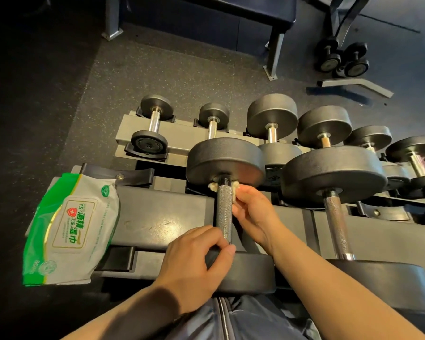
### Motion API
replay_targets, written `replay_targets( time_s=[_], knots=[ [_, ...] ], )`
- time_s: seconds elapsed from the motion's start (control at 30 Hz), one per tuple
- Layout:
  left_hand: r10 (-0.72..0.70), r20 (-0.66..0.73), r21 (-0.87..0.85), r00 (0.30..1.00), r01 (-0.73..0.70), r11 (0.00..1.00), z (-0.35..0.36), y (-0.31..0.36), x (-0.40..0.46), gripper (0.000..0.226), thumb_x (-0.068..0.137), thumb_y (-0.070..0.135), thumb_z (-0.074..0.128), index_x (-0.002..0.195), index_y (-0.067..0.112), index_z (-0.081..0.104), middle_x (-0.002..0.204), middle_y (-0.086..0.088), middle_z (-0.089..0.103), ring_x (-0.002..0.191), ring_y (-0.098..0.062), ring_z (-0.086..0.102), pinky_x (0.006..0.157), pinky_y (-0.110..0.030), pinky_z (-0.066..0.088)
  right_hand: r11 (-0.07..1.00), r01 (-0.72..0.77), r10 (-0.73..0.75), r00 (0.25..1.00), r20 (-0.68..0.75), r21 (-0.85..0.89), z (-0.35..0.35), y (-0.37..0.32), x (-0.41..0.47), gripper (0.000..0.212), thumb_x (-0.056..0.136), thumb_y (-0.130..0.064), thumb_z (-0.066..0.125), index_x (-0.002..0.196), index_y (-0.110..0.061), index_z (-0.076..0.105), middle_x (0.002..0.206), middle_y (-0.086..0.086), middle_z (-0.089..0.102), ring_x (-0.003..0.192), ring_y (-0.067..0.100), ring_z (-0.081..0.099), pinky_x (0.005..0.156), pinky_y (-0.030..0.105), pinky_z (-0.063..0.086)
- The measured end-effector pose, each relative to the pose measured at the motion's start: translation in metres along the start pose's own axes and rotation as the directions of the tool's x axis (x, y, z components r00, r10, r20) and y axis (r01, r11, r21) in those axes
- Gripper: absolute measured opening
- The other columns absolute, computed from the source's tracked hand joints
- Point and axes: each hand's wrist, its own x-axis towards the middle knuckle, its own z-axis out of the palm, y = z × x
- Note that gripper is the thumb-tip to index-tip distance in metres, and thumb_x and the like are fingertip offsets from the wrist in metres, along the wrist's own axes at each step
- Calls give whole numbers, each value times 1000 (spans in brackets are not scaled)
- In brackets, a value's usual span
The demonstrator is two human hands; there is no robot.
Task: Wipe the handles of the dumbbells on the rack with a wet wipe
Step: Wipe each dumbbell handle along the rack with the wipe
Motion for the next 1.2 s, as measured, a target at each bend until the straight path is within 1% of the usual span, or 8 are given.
replay_targets(
  time_s=[0.2,0.33,0.43,0.6,0.9,1.07,1.13,1.2],
  knots=[
    [10,-20,-24,1000,-10,1000,2,-1,-2,31,85,51,43,69,25,51,74,13,53,70,-5,50,60,-15,34,894,236,-277,959,-56,-381,-8,0,-5,17,94,-6,53,94,-11,69,86,3,70,79,11,66,68,21,54],
    [17,-33,-6,999,-17,1000,4,-1,-3,30,86,52,42,70,29,51,71,14,53,71,-5,51,59,-15,34,178,550,-617,708,343,-816,-10,-2,-15,26,90,-9,62,112,-21,69,105,-13,66,92,-5,59,85,4,43],
    [19,-36,-6,999,-19,1000,5,-2,-3,28,86,54,41,69,32,48,68,18,50,70,-5,50,59,-19,36,-415,538,-515,526,677,-734,-6,-4,-12,40,74,3,72,112,-9,69,98,7,69,88,17,65,73,26,53],
    [36,-82,-29,996,-39,999,7,-2,-2,27,86,51,44,67,32,47,66,17,50,66,-7,50,58,-28,41,-848,352,-43,701,712,-397,38,-23,-23,26,93,-12,51,119,-9,56,113,11,51,100,27,51,69,29,39],
    [11,-150,-82,989,-24,996,9,-6,-6,31,86,51,44,64,29,47,66,11,52,64,-9,50,57,-27,39,-963,247,266,830,489,106,85,-7,-13,35,100,-18,41,133,-9,51,132,15,47,118,33,48,89,35,49],
    [26,-185,-87,982,-42,995,11,-6,-7,30,87,48,45,63,30,47,65,13,51,62,-8,50,55,-22,37,-903,403,139,605,784,-151,33,-30,-18,20,93,-12,53,111,-10,62,105,9,58,90,25,55,63,30,43],
    [27,-187,-79,982,-42,996,11,-5,-6,29,86,47,45,61,32,43,62,13,49,61,-8,48,53,-19,34,-810,388,-99,650,753,-441,11,-31,-14,18,92,-12,56,109,-11,60,97,7,62,83,23,59,63,29,48],
    [30,-177,-66,984,-42,997,10,-4,-5,29,86,48,44,60,36,39,61,15,48,61,-8,47,53,-15,31,-485,352,-346,764,545,-801,-4,-24,-10,12,95,-14,51,103,-10,59,89,4,63,76,19,58,62,25,43]
  ],
)
